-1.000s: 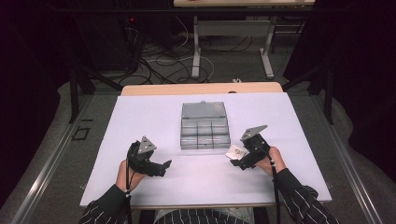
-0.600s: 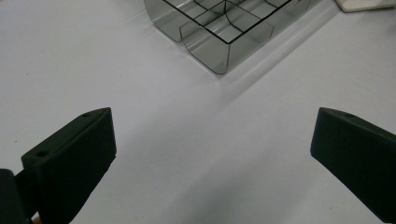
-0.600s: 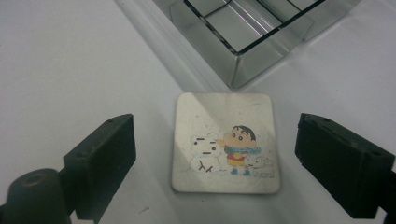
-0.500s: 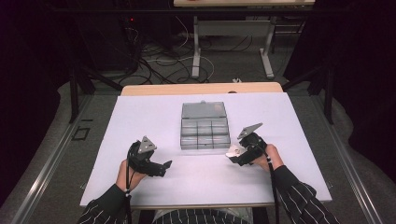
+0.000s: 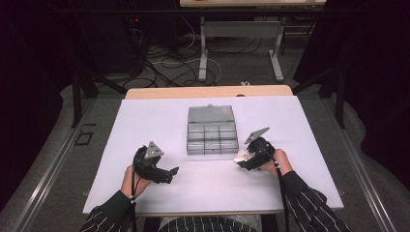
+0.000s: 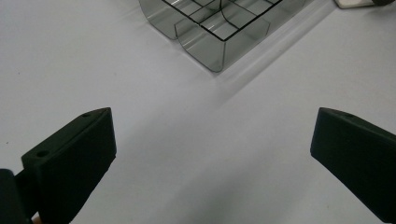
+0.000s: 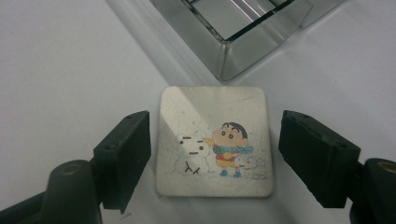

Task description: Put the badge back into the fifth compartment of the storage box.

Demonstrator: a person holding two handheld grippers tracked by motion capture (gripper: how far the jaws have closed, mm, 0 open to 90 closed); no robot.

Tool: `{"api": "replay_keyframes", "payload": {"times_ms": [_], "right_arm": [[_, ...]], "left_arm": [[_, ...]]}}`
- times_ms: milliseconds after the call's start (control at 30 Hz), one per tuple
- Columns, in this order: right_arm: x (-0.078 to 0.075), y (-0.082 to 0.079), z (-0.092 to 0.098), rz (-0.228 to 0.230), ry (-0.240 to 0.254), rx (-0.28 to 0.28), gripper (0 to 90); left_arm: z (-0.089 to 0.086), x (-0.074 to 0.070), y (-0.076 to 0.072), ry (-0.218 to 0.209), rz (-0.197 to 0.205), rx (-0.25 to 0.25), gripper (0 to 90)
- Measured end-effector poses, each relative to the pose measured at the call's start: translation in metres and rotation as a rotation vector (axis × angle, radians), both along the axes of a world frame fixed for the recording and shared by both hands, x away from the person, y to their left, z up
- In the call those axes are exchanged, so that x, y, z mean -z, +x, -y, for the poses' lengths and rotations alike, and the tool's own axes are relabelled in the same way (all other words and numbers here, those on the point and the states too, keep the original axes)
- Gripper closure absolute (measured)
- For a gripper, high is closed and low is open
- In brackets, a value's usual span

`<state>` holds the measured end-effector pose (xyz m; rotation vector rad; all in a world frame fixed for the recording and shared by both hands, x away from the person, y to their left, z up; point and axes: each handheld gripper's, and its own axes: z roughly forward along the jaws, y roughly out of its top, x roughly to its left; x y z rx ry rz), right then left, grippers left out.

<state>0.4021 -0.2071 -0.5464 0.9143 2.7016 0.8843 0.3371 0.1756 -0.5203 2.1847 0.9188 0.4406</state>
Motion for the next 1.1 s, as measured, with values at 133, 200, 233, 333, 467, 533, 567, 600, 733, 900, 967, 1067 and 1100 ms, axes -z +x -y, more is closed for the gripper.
{"api": "replay_keyframes", "payload": {"times_ms": [133,200,233,333,467,533,567,600,733,900,967,1067,1100], "right_arm": [[0.0004,-0.0009,-0.0006,-0.008,-0.001,0.004,25.4],[0.0009,-0.0008,-0.0005,-0.006,-0.005,0.007,25.9],[0.0013,-0.0003,-0.0002,-0.003,0.000,0.001,26.1],[0.0018,-0.0010,-0.0016,-0.008,-0.007,0.012,27.1],[0.0022,-0.0012,-0.0033,0.000,-0.013,0.008,29.0],[0.0021,-0.0006,-0.0027,0.013,-0.019,0.007,30.6],[0.0021,-0.0011,-0.0027,0.006,-0.015,0.015,31.1],[0.0022,-0.0007,-0.0025,0.016,-0.017,0.012,31.6],[0.0027,-0.0015,-0.0032,0.022,-0.010,0.018,33.0],[0.0018,-0.0015,-0.0036,0.011,-0.022,0.019,33.2],[0.0014,-0.0014,-0.0038,0.006,-0.025,0.018,33.2],[0.0011,-0.0013,-0.0042,0.007,-0.026,0.021,33.2],[0.0015,-0.0006,-0.0043,0.019,-0.027,0.019,33.2]], "left_arm": [[0.0015,-0.0004,0.0000,0.010,0.003,0.010,0.3],[0.0019,-0.0004,-0.0003,0.011,0.001,0.009,0.3],[0.0018,-0.0004,-0.0003,0.011,0.001,0.008,0.3],[0.0018,0.0000,0.0000,0.010,0.001,0.004,0.3],[0.0010,-0.0005,0.0003,0.018,0.004,0.007,0.3],[0.0018,0.0001,0.0001,0.010,0.007,0.001,0.3],[0.0019,-0.0002,-0.0003,0.012,0.000,0.003,0.3],[0.0021,-0.0002,-0.0003,0.011,0.001,0.004,0.3],[0.0020,-0.0002,-0.0002,0.013,0.001,0.003,0.2],[0.0026,-0.0002,-0.0001,0.014,0.001,0.005,0.3],[0.0022,-0.0002,0.0000,0.012,0.005,0.004,0.3],[0.0017,-0.0005,-0.0003,0.014,0.003,0.005,0.3],[0.0015,-0.0007,-0.0003,0.016,0.006,0.005,0.3]]}}
